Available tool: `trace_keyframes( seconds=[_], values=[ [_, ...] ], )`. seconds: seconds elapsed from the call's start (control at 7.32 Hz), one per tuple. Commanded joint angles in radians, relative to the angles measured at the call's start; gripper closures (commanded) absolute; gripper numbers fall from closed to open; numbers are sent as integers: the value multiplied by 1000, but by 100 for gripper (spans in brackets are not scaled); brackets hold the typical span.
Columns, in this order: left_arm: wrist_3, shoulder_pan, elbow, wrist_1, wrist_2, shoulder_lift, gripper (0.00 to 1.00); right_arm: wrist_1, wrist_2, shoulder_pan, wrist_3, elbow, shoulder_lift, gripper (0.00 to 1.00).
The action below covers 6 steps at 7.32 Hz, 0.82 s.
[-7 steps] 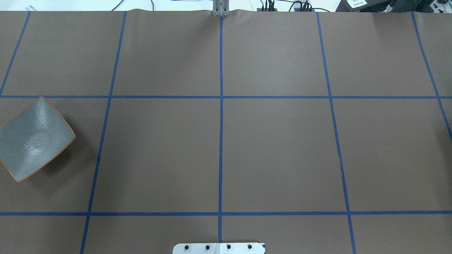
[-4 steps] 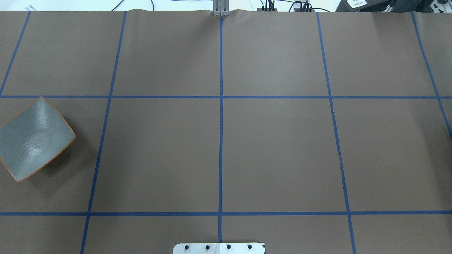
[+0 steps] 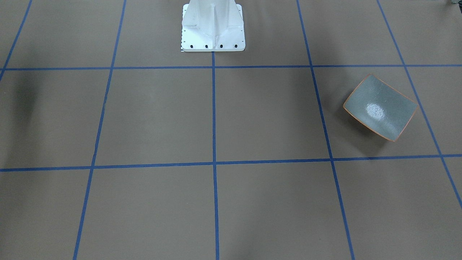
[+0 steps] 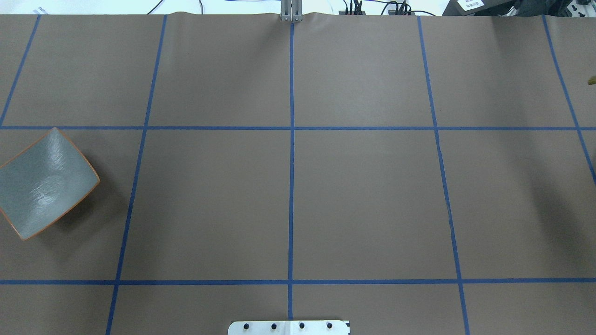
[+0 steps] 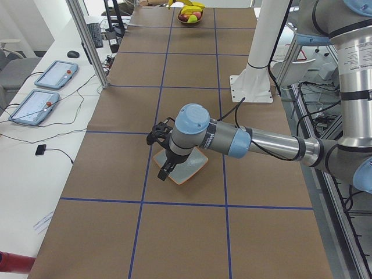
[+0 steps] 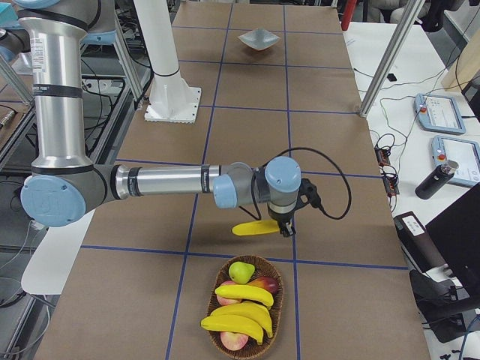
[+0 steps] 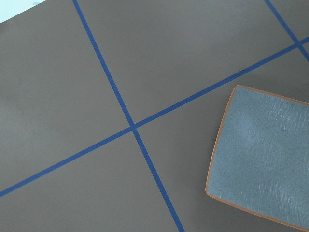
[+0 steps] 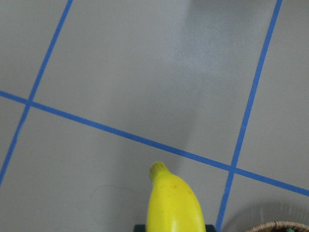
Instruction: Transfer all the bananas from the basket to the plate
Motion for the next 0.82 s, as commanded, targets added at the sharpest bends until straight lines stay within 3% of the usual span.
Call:
trace_keyframes(
  seconds=[0.0,0.14,0.41,0.68],
  values=[
    [-167,12,-4,-128,-32,-5,0,-1,-36,-114,298,14,137,100],
    [-328,17,-4,-216,-71,-5,0,16,-76,-190,452,30,189,100],
    [-679,101,-4,-424,-99,-42,0,246,-189,-358,847,30,234,100],
    [-1003,202,-10,-508,-87,-149,0,310,-228,-455,1034,34,304,100]
  ],
)
